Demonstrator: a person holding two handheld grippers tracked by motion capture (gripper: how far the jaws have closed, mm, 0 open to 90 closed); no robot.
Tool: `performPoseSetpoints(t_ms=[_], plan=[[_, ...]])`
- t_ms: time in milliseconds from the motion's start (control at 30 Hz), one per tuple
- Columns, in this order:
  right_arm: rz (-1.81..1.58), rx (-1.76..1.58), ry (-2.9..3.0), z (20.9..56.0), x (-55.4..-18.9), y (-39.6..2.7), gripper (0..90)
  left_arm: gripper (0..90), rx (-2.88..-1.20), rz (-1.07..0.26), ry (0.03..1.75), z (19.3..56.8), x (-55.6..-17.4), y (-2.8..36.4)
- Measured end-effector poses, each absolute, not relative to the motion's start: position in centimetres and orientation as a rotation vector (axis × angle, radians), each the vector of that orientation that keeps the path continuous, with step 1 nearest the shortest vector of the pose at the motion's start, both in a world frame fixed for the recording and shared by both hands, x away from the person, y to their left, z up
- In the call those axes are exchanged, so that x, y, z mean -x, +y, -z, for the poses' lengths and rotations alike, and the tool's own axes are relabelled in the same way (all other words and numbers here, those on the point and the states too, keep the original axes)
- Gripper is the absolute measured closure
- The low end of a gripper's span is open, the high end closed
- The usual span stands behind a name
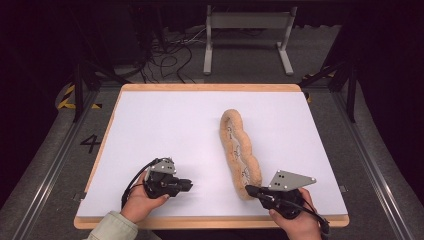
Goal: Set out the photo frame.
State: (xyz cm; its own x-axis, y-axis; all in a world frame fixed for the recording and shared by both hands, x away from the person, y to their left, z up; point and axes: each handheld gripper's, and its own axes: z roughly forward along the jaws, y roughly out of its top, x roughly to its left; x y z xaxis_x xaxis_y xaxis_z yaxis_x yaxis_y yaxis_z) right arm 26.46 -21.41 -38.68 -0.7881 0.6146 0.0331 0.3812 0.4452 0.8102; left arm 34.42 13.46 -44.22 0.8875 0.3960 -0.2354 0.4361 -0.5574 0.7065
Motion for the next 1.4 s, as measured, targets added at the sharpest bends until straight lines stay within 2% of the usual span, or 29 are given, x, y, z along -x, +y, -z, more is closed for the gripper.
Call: performPoseSetpoints(t_ms=[433, 933, 1400], plan=[[-1.222, -0.879, 2.432, 39.0, -27.0, -22.3, 90.0, 80.2, -2.224, 0.06, 0.595, 44.2, -34.4, 13.5], [-1.158, -0.985, 2.342, 38.9, -27.3, -25.9, 90.0, 79.1, -2.214, 0.037, 0.618, 44.2, -34.5, 13.6], [-1.128, -1.072, 2.252, 39.1, -27.9, -28.1, 90.0, 73.7, -2.198, -0.066, 0.728, 44.1, -35.3, 13.7]])
